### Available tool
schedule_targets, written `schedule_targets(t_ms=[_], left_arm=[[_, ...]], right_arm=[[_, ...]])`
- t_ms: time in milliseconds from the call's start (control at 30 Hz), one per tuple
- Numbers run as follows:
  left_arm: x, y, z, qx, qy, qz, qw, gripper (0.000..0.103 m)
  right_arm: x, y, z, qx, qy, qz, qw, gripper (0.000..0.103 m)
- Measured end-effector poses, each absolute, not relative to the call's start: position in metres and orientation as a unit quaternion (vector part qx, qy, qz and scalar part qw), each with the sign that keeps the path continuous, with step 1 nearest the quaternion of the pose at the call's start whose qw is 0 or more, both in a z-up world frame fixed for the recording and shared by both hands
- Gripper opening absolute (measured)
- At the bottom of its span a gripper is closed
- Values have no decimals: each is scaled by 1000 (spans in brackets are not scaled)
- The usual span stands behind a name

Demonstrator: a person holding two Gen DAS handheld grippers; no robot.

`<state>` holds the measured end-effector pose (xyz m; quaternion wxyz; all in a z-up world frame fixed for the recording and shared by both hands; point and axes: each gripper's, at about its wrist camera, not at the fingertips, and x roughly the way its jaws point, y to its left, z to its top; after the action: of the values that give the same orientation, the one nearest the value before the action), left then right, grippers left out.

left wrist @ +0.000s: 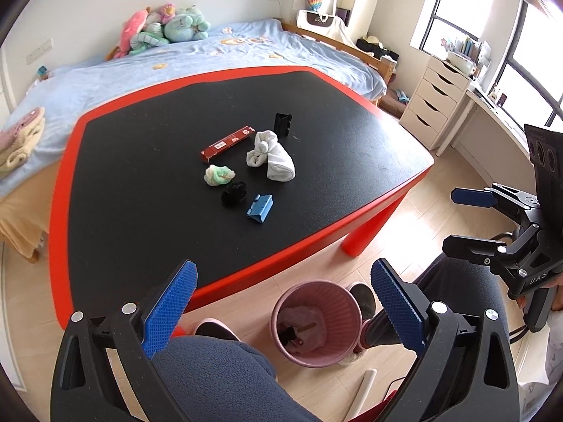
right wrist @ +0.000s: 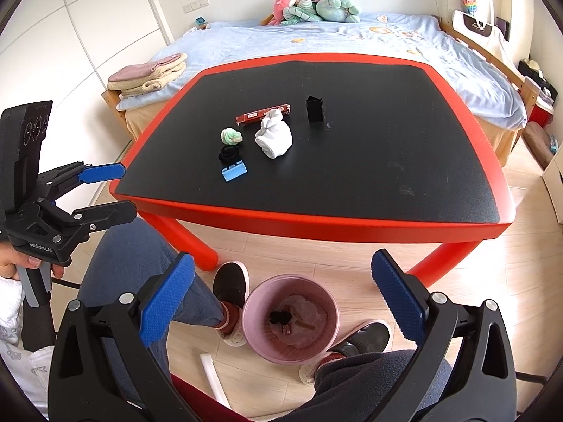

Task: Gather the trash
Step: 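Move both open grippers back over the table, then grasp the green-white crumpled ball with the left gripper while the right gripper grasps the black triangular holder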

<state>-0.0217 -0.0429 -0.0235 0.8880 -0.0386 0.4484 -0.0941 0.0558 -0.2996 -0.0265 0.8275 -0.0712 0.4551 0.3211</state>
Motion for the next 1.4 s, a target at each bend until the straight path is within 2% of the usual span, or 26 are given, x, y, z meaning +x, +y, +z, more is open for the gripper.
schedule_targets(t_ms=[633, 1400], left_arm=[[41, -3, -21, -50, 445, -65, 892, 95], [123, 17, -79, -61, 502, -65, 860, 95]], right_arm=[[125, -249, -12, -95, 434, 344, 827, 99], [243, -203, -62, -99, 459, 334, 817, 99]])
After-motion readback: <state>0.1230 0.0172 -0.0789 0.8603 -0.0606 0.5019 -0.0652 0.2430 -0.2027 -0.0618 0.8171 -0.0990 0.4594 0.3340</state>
